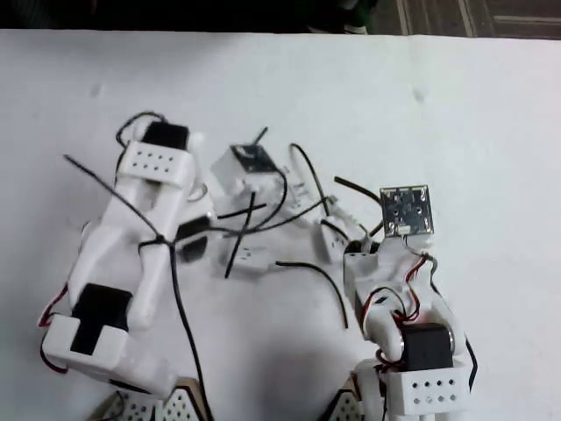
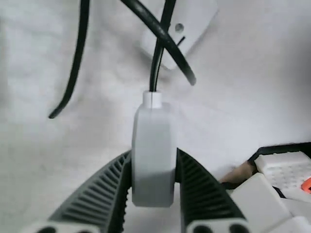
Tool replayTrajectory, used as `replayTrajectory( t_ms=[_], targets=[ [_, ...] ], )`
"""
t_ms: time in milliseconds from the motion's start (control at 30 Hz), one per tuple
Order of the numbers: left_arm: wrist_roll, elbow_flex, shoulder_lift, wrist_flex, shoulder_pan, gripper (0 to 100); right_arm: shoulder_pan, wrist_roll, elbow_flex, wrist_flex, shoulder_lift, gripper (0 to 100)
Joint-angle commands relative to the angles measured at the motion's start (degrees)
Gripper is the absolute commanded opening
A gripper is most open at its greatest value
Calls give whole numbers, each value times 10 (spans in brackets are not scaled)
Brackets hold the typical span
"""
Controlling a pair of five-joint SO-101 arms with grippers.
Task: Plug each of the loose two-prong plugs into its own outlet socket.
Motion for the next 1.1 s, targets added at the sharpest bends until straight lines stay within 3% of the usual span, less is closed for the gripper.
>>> replayTrajectory(
  t_ms=[0,467,733,1067],
  targets=[
    [6,54,-36,-34,2,21,3,-1,-2,4,-1,17],
    [103,219,-36,-254,6,24,1,0,11,0,-5,18],
    [104,178,-37,-216,1,186,1,0,11,0,-5,18],
    [106,122,-33,-229,-23,192,1,0,11,0,-5,18]
  ],
)
